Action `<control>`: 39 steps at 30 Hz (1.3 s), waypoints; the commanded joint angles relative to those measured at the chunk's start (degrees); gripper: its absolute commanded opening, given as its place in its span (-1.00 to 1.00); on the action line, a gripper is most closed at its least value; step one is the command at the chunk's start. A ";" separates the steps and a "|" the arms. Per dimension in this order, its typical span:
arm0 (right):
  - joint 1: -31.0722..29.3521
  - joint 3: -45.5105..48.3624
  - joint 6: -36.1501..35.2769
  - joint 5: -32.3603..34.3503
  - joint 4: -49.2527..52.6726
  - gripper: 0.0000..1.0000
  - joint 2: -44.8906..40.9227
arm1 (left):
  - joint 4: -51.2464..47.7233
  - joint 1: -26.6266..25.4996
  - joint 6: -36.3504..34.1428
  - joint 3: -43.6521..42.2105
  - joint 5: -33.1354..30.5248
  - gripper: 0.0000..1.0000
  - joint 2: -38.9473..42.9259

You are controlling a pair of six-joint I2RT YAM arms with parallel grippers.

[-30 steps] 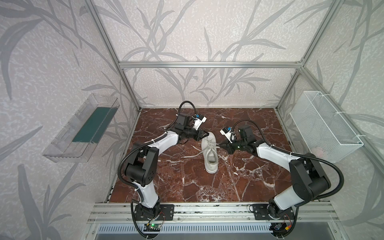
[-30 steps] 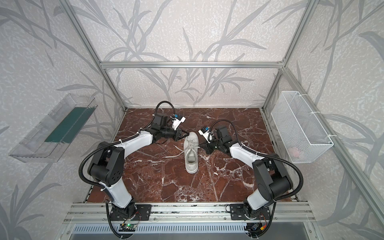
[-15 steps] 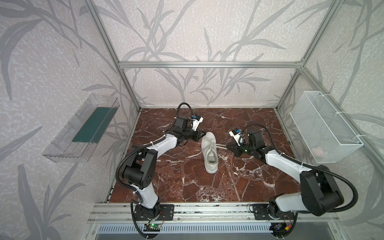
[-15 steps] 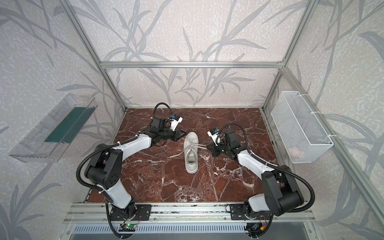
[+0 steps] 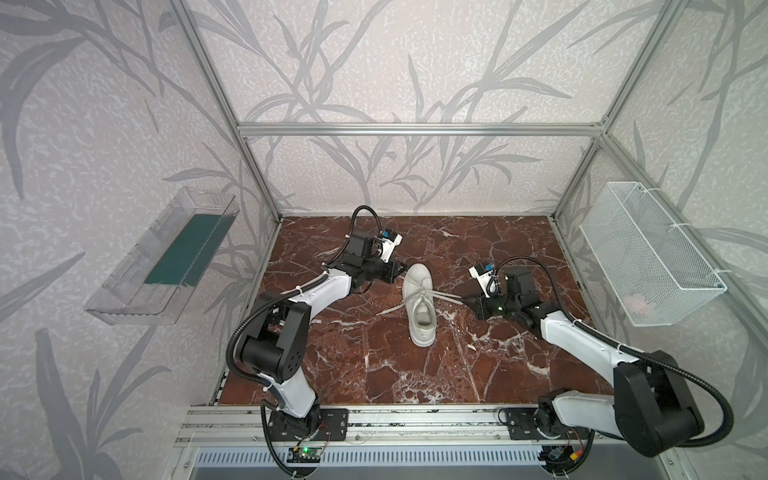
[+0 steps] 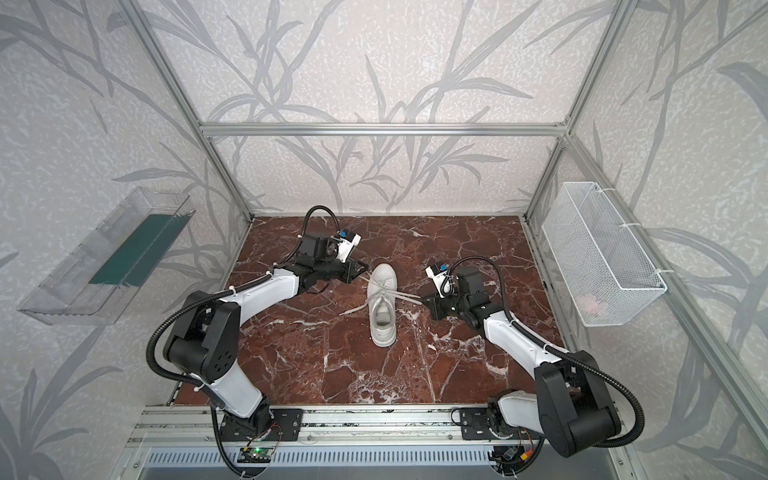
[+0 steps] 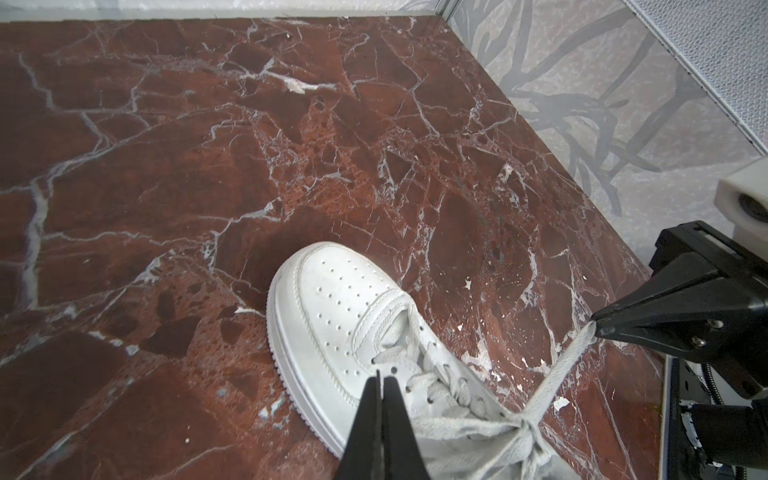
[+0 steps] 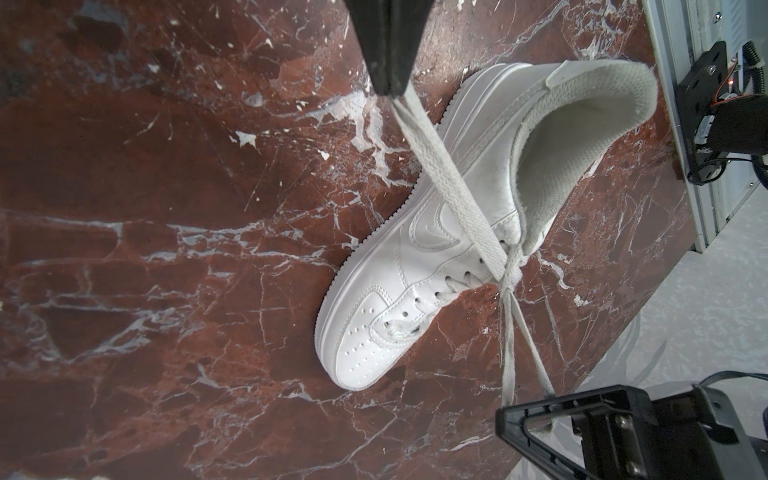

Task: Tie the shoes

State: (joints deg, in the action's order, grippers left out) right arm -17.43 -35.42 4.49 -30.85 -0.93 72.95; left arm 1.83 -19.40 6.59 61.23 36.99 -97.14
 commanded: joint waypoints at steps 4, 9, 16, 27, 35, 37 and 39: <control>0.47 2.28 3.70 2.21 1.75 -1.00 -2.67 | -1.21 1.15 -0.43 -1.47 -1.79 -1.00 3.10; 0.82 3.55 4.98 2.58 2.06 -1.00 -3.24 | -1.38 2.20 -0.34 -1.01 -1.85 -1.00 3.00; 2.17 3.51 5.63 3.07 2.68 -1.00 -3.07 | -2.57 2.92 -0.88 0.72 -1.49 -1.00 2.16; 3.43 5.13 7.46 3.14 3.13 -1.00 -2.99 | -3.72 4.23 -1.31 1.70 -2.70 -1.00 1.42; 4.73 5.91 8.91 3.34 3.82 -1.00 -1.89 | -3.87 5.31 -1.70 1.01 -3.16 -1.00 1.03; 4.95 5.98 9.12 3.23 3.74 -1.00 -1.60 | -3.71 5.56 -1.73 0.67 -3.42 -1.00 1.24; 5.03 6.02 9.22 3.33 3.76 -1.00 -1.33 | -3.70 5.75 -1.67 0.57 -3.55 -1.00 1.16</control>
State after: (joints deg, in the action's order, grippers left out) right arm -13.65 -30.46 12.88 -30.02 0.19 71.11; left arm -2.79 -15.68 5.69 61.01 36.51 -96.05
